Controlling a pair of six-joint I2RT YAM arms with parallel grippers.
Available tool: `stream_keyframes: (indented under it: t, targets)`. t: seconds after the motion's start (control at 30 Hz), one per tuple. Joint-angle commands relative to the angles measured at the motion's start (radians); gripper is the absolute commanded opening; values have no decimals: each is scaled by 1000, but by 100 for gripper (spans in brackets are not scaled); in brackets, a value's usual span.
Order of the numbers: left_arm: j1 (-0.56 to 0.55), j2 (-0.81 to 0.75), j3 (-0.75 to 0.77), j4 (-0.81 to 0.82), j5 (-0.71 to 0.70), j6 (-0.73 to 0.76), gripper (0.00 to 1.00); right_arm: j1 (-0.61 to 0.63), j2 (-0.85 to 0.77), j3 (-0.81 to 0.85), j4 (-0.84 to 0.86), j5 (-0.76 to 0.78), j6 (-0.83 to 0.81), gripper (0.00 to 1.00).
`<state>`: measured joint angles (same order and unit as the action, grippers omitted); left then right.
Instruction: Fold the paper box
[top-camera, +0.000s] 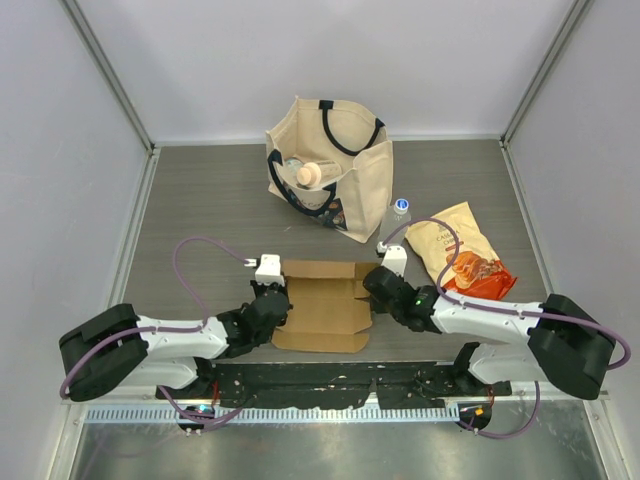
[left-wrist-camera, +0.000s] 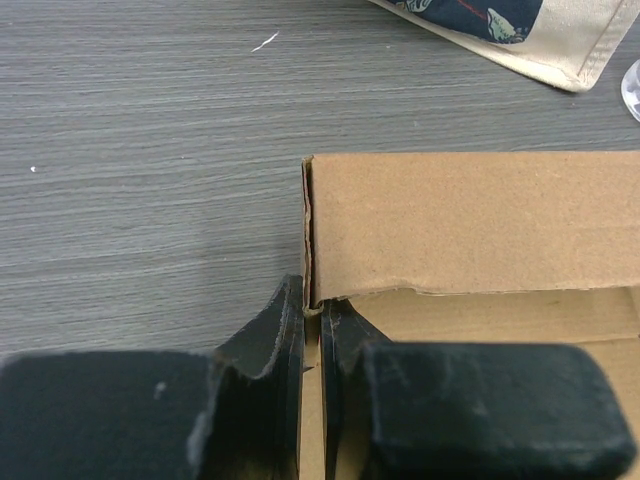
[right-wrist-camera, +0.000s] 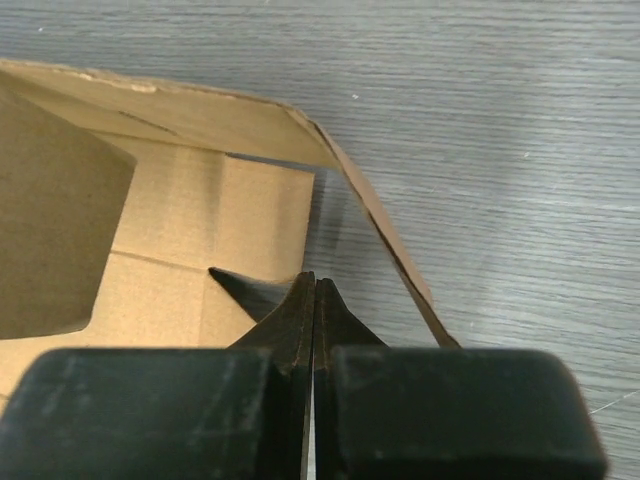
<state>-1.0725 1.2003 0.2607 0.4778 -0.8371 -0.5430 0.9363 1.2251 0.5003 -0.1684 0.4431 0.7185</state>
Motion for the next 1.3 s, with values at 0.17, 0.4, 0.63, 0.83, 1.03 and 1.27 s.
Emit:
stream_keyframes:
  t: [0.17, 0.4, 0.63, 0.83, 1.03, 1.27]
  targets:
    - [-4, -30, 28, -1, -45, -18, 0, 15, -15, 64, -72, 177, -14, 9]
    - [-4, -25, 25, -2, -53, -29, 0, 13, -4, -5, 199, 32, -16, 5]
    - [-4, -45, 23, -18, -54, -40, 0, 13, 85, 72, 250, -41, -7, 2]
    - [-4, -56, 23, -27, -45, -64, 0, 13, 157, 61, 308, -112, 76, 1]
    - [-4, -62, 23, -44, -42, -100, 0, -11, 197, 26, 346, -153, 151, 1]
    - [-6, -110, 20, -94, -45, -161, 0, -54, 244, 15, 374, -256, 188, 2]
